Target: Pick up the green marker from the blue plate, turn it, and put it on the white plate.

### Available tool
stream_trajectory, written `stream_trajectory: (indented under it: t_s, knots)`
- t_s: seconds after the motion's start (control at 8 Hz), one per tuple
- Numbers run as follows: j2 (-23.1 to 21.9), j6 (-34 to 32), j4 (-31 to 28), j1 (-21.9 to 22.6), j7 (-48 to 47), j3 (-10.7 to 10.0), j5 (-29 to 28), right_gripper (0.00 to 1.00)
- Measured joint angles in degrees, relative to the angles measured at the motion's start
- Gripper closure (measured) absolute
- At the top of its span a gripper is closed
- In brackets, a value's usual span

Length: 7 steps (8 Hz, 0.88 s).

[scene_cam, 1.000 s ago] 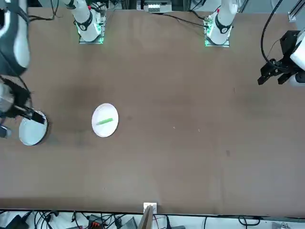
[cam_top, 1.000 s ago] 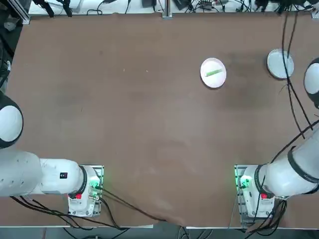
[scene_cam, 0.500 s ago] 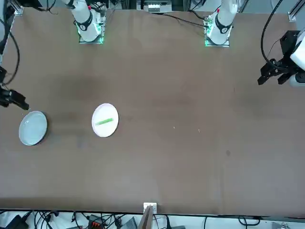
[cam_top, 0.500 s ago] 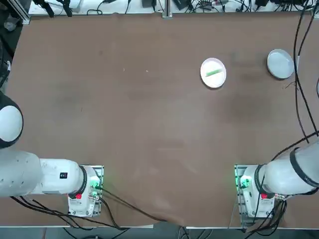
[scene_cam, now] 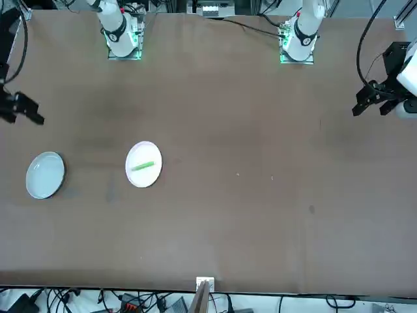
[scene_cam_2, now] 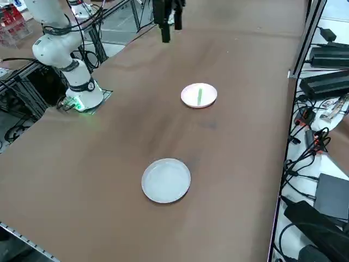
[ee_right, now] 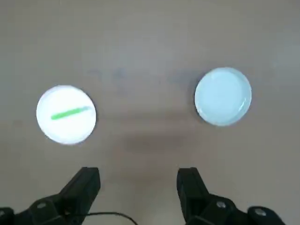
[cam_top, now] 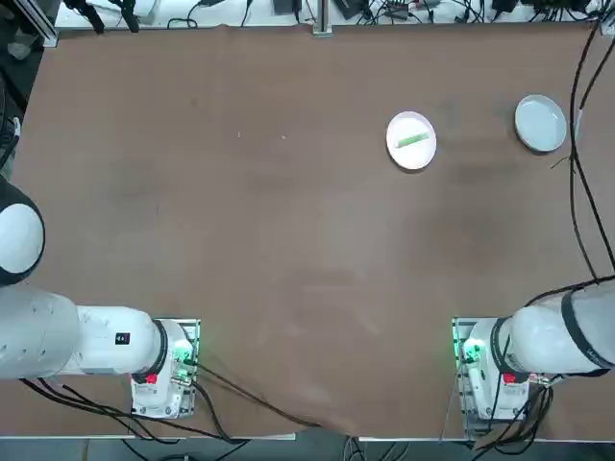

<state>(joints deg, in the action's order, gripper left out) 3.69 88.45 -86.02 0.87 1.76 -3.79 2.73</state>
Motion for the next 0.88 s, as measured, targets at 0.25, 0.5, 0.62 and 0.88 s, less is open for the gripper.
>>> stream_trajectory:
  t_s: [0.25, 0.5, 0.62, 0.88]
  knots:
    - [-3.34, -0.86, -3.57, -0.02, 1.77, 0.49, -0.5, 0.0]
    - [-4.09, -1.29, -3.97, -0.01, 1.89, 1.28, -3.27, 0.0]
    - [-4.26, -1.23, -3.93, -0.01, 1.89, 1.44, -3.91, 0.0]
    - [-4.29, -1.08, -3.82, -0.01, 1.89, 1.63, -4.16, 0.0]
